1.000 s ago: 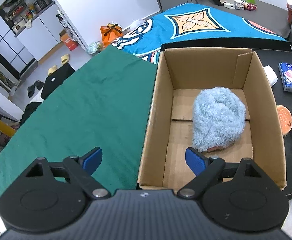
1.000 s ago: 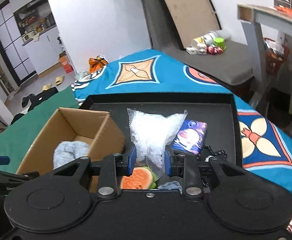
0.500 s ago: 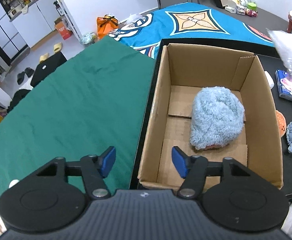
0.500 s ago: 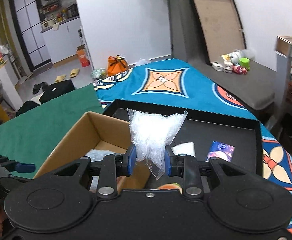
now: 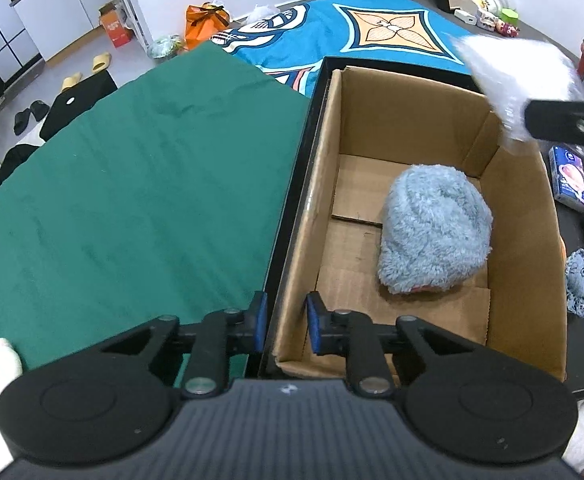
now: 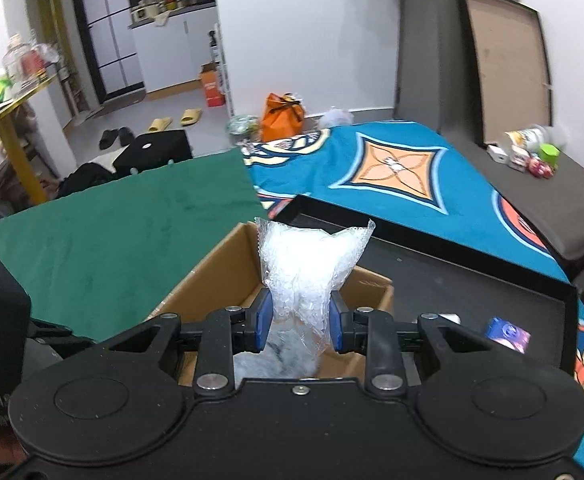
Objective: Organize soft objects
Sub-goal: 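Lift the clear bag and drop it into the cardboard box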
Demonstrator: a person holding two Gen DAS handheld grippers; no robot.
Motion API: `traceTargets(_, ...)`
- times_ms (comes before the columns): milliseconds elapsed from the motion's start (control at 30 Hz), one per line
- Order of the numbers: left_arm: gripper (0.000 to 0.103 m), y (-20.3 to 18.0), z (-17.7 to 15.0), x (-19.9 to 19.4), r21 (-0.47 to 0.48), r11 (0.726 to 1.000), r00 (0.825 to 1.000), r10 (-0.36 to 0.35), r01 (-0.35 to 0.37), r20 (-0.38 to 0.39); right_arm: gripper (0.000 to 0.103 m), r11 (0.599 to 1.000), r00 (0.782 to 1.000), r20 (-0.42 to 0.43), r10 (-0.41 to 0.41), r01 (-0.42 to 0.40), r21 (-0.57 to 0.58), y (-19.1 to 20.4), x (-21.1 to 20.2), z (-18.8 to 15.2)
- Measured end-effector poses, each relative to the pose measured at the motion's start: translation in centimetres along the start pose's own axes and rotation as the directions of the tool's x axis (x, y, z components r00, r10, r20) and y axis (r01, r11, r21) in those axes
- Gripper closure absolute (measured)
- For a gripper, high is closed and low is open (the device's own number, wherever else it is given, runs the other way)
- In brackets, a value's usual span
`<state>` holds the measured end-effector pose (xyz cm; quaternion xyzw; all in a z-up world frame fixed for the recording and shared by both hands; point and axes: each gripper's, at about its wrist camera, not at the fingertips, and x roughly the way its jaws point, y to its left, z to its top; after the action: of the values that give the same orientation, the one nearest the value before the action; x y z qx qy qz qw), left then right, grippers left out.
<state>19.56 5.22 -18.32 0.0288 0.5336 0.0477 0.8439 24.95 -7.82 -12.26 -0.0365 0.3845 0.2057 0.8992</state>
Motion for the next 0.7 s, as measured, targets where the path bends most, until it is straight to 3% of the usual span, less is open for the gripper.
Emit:
traceTargets(167, 0.085, 0.3, -0.1, 0.0, -0.013, 1.0, 1.0, -0.015, 0.015, 0.004, 0.068, 0.999, 0.999, -0.002, 0.046, -0.046, -0.01, 1.2, 0.7, 1.1)
traceTargets(233, 0.085, 0.4, -0.1, 0.0, -0.014, 1.0, 1.0, -0.018, 0.018, 0.005, 0.047, 0.999, 1.0, -0.003, 0.026, -0.026, -0.023, 1.6, 0.8, 1.3)
traceTargets(267, 0.085, 0.4, -0.1, 0.1, -0.013, 1.0, 1.0, -0.018, 0.018, 0.005, 0.045, 1.0, 1.0, 0.002, 0.017, -0.017, -0.025, 1.7, 0.7, 1.3)
traceTargets(700, 0.085, 0.1, -0.2, -0.4, -0.003, 1.0, 1.0, -0.001, 0.001, 0.02, 0.044, 0.997, 0.997, -0.043, -0.057, 0.058, 0.043, -1.0, -1.4, -1.5)
